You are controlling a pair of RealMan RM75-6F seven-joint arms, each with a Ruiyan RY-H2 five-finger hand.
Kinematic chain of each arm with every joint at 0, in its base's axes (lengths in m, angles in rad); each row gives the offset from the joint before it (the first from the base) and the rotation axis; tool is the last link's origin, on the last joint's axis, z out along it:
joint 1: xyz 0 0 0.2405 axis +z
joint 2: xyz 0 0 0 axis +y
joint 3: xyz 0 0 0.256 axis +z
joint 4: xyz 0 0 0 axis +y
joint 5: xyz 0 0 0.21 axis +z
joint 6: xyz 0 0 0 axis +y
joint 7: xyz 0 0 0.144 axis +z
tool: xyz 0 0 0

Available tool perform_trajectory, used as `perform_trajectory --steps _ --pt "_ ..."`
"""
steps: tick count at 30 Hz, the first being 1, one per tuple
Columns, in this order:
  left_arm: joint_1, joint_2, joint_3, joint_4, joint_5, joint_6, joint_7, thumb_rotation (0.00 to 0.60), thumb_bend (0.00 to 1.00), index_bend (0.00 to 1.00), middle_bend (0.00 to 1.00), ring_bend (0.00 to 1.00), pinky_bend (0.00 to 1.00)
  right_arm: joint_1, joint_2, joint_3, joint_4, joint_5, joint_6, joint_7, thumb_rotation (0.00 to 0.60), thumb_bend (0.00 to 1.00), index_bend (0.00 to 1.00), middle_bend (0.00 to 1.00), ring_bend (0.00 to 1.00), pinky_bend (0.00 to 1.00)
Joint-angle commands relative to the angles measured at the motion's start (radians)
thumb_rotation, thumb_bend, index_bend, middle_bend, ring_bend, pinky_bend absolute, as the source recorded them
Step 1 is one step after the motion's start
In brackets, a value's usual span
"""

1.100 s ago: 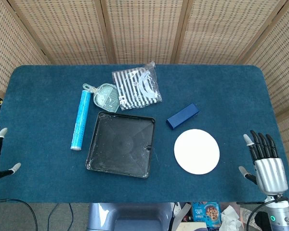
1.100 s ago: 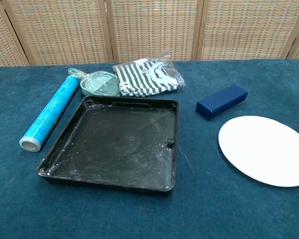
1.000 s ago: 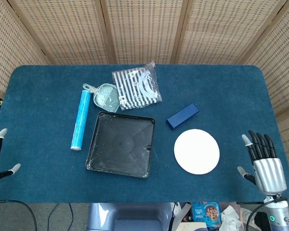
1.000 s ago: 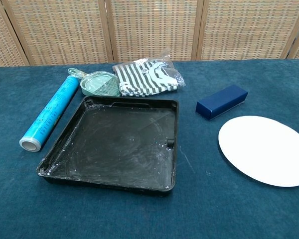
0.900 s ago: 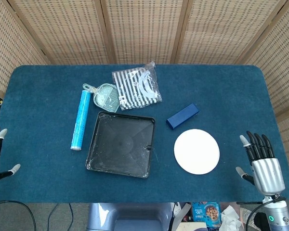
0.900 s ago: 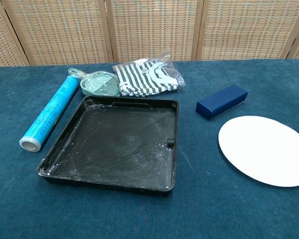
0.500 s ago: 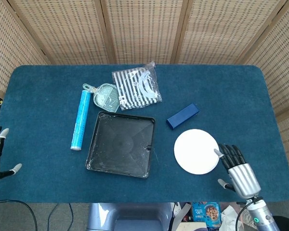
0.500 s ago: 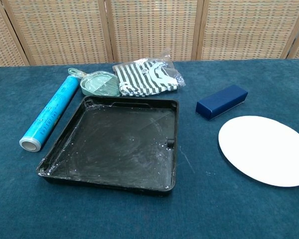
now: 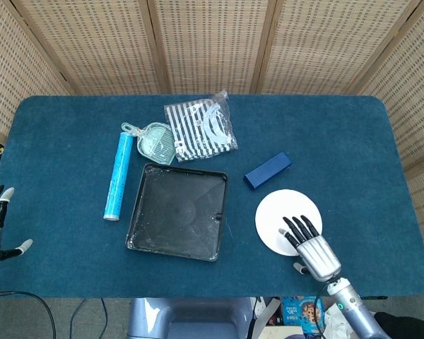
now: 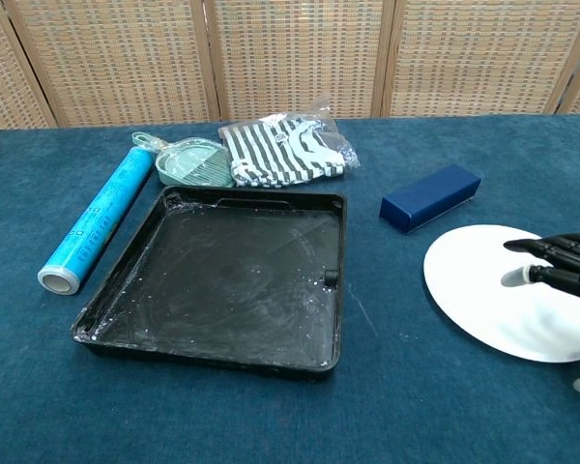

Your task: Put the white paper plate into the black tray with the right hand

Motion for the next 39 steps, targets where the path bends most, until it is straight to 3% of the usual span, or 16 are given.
perform_trajectory --steps 1,5,15,24,31,39 --pt "0.001 0.002 -0.001 -0.001 0.0 -0.001 -0.003 0.6 0.0 0.0 0.0 0.0 0.0 0.013 -0.017 0.008 0.008 0.018 -0.023 -0.009 0.6 0.12 0.22 0.0 0.0 0.0" --pt "0.001 0.004 -0.003 -0.001 -0.004 -0.007 -0.007 0.6 0.0 0.0 0.0 0.0 0.0 0.022 -0.031 0.017 0.021 0.035 -0.039 -0.017 0.6 0.16 0.24 0.0 0.0 0.0" --pt "-0.002 0.001 -0.006 0.0 -0.009 -0.021 -0.004 0.6 0.0 0.0 0.0 0.0 0.0 0.042 -0.038 0.037 0.028 0.072 -0.05 0.006 0.6 0.38 0.34 0.0 0.0 0.0" --pt "-0.004 -0.004 -0.005 -0.001 -0.007 -0.028 0.006 0.6 0.0 0.0 0.0 0.0 0.0 0.053 -0.046 0.041 0.048 0.086 -0.051 -0.029 0.6 0.4 0.36 0.0 0.0 0.0" --pt "-0.003 -0.003 -0.008 -0.002 -0.008 -0.03 0.001 0.6 0.0 0.0 0.0 0.0 0.0 0.064 -0.095 0.08 0.111 0.096 0.009 -0.031 0.6 0.41 0.56 0.09 0.0 0.03" --pt "-0.003 0.0 -0.01 -0.003 -0.01 -0.035 -0.003 0.6 0.0 0.0 0.0 0.0 0.0 0.088 -0.112 0.107 0.157 0.107 0.039 -0.014 0.6 0.47 0.63 0.12 0.0 0.04"
